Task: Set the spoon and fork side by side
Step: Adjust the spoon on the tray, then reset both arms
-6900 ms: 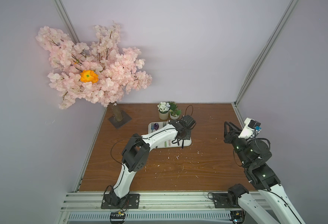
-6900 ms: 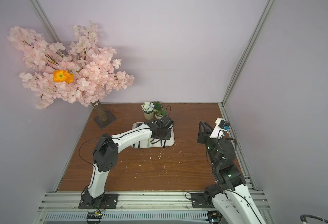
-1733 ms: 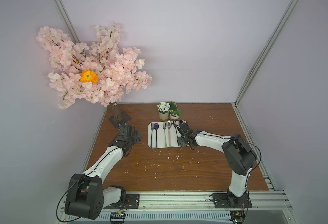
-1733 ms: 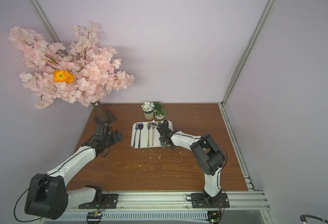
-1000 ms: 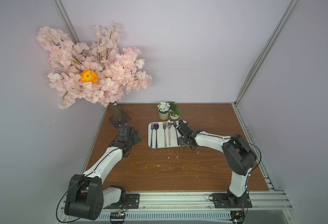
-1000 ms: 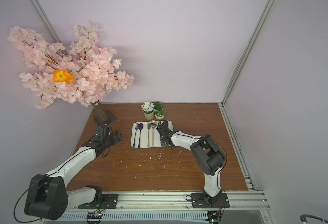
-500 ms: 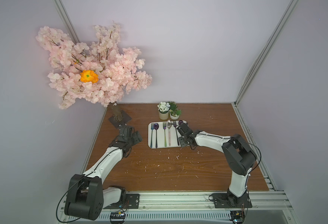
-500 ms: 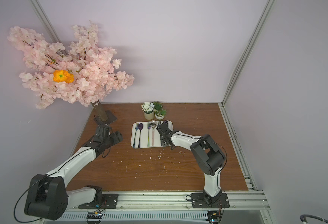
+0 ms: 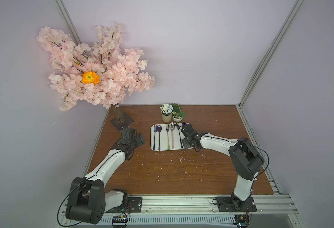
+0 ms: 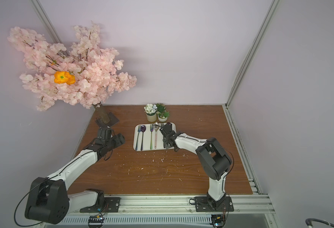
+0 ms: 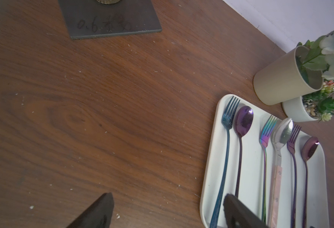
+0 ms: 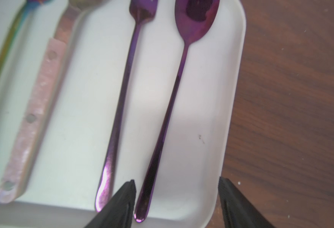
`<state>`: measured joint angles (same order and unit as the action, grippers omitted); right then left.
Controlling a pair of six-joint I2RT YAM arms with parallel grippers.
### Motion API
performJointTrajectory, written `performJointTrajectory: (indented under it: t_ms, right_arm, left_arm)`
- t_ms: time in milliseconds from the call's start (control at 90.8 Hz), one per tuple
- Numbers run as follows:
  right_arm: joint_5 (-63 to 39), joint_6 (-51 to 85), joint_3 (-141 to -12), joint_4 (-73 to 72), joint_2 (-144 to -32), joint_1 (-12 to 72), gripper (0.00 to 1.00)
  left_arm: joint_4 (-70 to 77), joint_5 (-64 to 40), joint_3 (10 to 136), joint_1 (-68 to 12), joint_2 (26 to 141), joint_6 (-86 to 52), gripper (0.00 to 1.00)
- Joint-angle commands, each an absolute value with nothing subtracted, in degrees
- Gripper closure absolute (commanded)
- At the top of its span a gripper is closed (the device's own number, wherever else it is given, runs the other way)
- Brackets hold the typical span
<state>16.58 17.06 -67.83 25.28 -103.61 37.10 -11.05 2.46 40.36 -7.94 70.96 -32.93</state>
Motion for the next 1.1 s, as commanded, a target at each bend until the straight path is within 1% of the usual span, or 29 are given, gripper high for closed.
performJointTrajectory:
  t_ms: [0, 99, 242, 396, 462, 594, 771, 925, 1024, 1090]
  right_arm:
    - [16.1, 15.3, -68.6, 24.2, -98.1, 37.0, 0.25]
    - [15.9, 14.5, -67.2, 22.7, -94.5, 37.0, 0.17]
    - [13.2, 12.5, -64.1, 18.7, -89.4, 37.0, 0.11]
    - [7.2, 8.3, -58.8, 12.6, -85.3, 37.2, 0.07]
    - [5.1, 6.9, -55.7, 8.8, -83.4, 37.7, 0.06]
    - [4.9, 6.5, -50.7, 3.2, -80.2, 38.0, 0.02]
    - [4.0, 6.8, -46.5, -1.2, -77.9, 37.8, 0.01]
    - [3.5, 7.0, -43.7, -4.3, -76.6, 37.5, 0.01]
    - [4.0, 7.8, -43.2, -4.4, -75.7, 37.4, 0.01]
    - [4.6, 8.4, -42.4, -4.1, -74.7, 37.4, 0.01]
  left_arm:
    - [-10.4, 0.3, 39.6, -7.1, 70.6, -32.5, 0.1]
    - [-10.3, 0.0, 38.8, -7.1, 70.0, -33.0, 0.1]
    - [-8.9, -1.0, 37.5, -7.1, 67.2, -33.3, 0.1]
    - [-4.3, -8.9, 34.9, -7.5, 65.0, -34.8, 0.09]
    - [-1.6, -11.3, 33.2, -9.3, 64.5, -36.6, 0.08]
    - [-0.4, -11.0, 32.1, -14.0, 64.9, -38.4, 0.06]
    - [4.6, -15.0, 29.7, -15.5, 64.0, -41.4, 0.05]
    - [6.2, -15.6, 29.5, -17.3, 64.7, -41.6, 0.04]
    - [5.8, -14.8, 29.5, -17.3, 64.2, -41.5, 0.04]
    - [3.7, -12.0, 29.7, -17.3, 62.7, -40.5, 0.04]
